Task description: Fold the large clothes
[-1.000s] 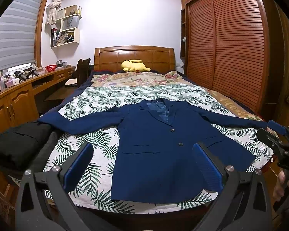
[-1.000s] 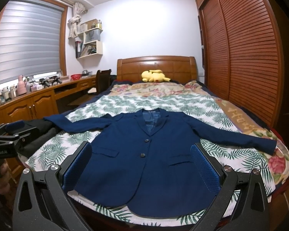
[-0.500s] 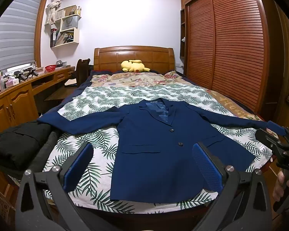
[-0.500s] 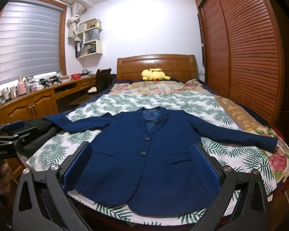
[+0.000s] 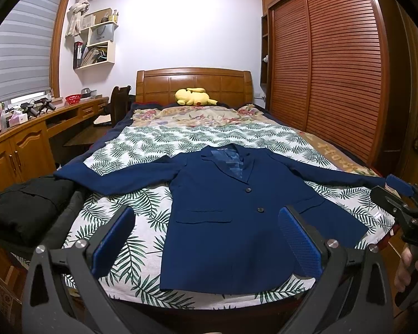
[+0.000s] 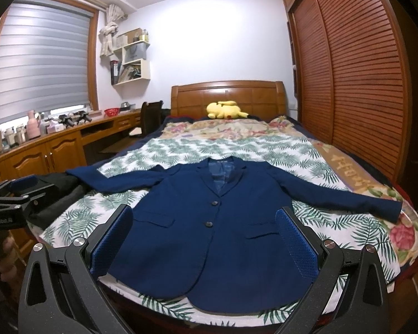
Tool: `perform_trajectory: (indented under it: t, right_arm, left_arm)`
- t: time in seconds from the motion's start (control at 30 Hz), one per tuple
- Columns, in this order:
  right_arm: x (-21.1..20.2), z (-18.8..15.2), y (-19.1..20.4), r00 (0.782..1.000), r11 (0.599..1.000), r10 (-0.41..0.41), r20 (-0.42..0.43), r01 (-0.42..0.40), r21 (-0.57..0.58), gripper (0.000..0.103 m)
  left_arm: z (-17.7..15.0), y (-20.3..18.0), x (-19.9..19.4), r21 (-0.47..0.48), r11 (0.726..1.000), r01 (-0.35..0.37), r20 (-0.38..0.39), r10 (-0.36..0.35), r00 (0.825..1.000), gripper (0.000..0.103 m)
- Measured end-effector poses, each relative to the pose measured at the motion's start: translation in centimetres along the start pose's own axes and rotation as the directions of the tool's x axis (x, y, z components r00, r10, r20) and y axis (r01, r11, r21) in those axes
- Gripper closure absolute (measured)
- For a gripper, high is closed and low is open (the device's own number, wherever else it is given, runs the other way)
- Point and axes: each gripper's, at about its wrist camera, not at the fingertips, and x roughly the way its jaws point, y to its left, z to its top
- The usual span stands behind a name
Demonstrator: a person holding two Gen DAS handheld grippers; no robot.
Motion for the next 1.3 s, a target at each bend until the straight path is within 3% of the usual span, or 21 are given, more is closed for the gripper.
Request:
perform_trajectory:
  t: [0.6, 1.3]
  right_arm:
    - [0.3, 0.0, -0.1, 1.000, 1.000, 0.004, -0.016, -0.004, 0.001, 0.000]
    - [8.8, -0.4, 2.0, 0.989, 0.993, 0.105, -0.103, -0.110, -0.043, 0.000]
  left_arm:
    - [-0.2, 0.5, 0.3, -0.003, 1.000, -0.007, -0.010, 0.007, 1.000, 0.000]
    - [-2.7, 7.0, 6.5, -0.041, 0.995, -0.093, -0.106, 0.088, 0.990, 0.000]
